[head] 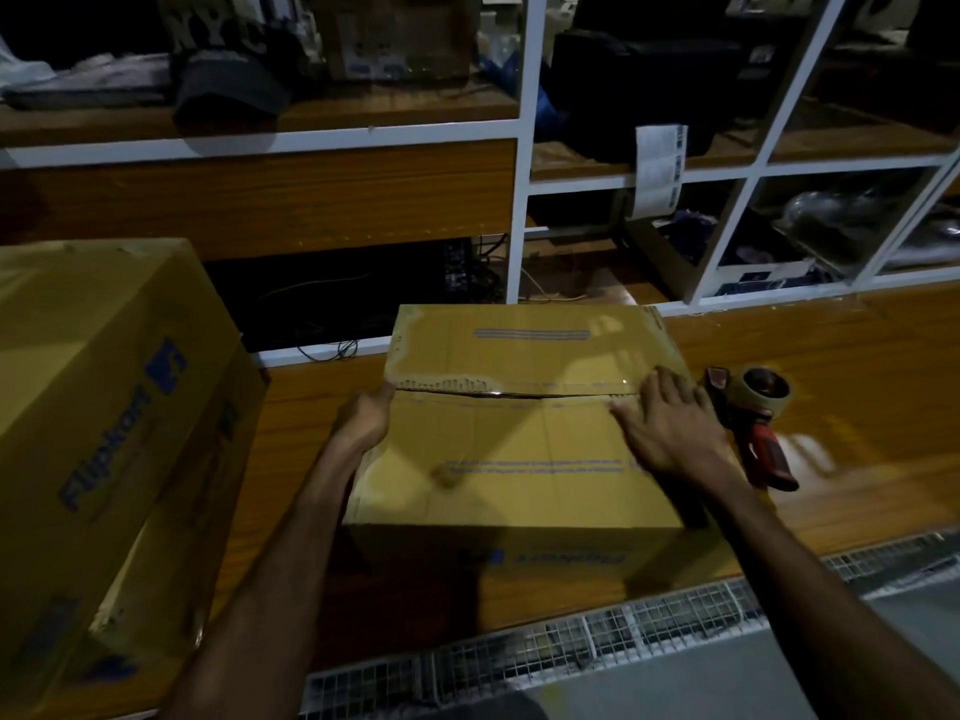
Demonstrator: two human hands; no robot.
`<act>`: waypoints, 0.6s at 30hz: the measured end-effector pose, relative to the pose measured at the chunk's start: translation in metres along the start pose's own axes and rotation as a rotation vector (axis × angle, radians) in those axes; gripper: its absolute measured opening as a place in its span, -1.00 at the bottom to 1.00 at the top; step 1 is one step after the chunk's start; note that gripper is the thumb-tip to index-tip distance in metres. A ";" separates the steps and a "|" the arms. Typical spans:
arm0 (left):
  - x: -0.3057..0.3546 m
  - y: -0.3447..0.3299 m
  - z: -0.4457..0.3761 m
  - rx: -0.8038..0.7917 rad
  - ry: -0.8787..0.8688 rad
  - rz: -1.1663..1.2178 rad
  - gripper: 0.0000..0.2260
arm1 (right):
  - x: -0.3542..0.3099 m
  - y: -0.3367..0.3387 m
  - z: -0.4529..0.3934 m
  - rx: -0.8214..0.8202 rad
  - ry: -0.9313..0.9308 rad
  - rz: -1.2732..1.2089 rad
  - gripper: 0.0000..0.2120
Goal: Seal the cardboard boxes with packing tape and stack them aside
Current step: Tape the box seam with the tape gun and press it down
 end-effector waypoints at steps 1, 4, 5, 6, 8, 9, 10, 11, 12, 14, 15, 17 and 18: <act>0.010 0.004 0.014 0.010 -0.006 -0.018 -0.26 | 0.015 0.003 -0.001 0.019 -0.056 -0.032 -0.03; 0.024 0.011 0.031 0.077 -0.041 -0.073 -0.23 | 0.042 0.006 -0.001 0.034 -0.224 -0.209 -0.06; 0.030 0.014 0.041 0.122 -0.046 -0.105 -0.29 | 0.048 0.008 -0.001 0.048 -0.252 -0.265 -0.14; 0.037 0.019 0.052 0.182 -0.053 -0.159 -0.35 | 0.053 0.011 -0.002 0.074 -0.264 -0.336 -0.28; 0.054 0.029 0.074 0.327 -0.119 -0.291 -0.43 | 0.063 0.016 -0.006 0.088 -0.266 -0.469 -0.46; 0.064 0.032 0.088 0.388 -0.163 -0.360 -0.48 | 0.070 0.017 -0.010 0.073 -0.276 -0.504 -0.48; 0.072 0.031 0.099 0.433 -0.208 -0.418 -0.52 | 0.078 0.018 -0.015 0.049 -0.291 -0.527 -0.48; 0.079 0.027 0.109 0.465 -0.242 -0.465 -0.58 | 0.086 0.017 -0.022 0.022 -0.305 -0.539 -0.47; 0.084 0.018 0.119 0.482 -0.261 -0.543 -0.62 | 0.092 0.017 -0.029 -0.001 -0.305 -0.543 -0.46; 0.097 -0.016 0.139 0.440 -0.277 -0.728 -0.56 | 0.100 0.019 -0.048 -0.030 -0.288 -0.505 -0.44; 0.106 -0.039 0.153 0.372 -0.282 -0.769 -0.50 | 0.098 0.024 -0.059 -0.030 -0.258 -0.503 -0.47; 0.128 -0.092 0.183 0.215 -0.296 -0.745 -0.40 | 0.086 0.033 -0.087 -0.023 -0.144 -0.590 -0.58; 0.143 -0.119 0.199 0.153 -0.325 -0.721 -0.35 | 0.076 0.039 -0.103 -0.024 -0.053 -0.597 -0.64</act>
Point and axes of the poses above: each hand's wrist, its own z-axis away from the middle knuckle, its own y-axis out of the back of the hand, x = y × z, the point moved 8 cm from there along -z, towards the middle knuckle, and after that the axes turned 2 degrees about y, right-handed, at the moved point
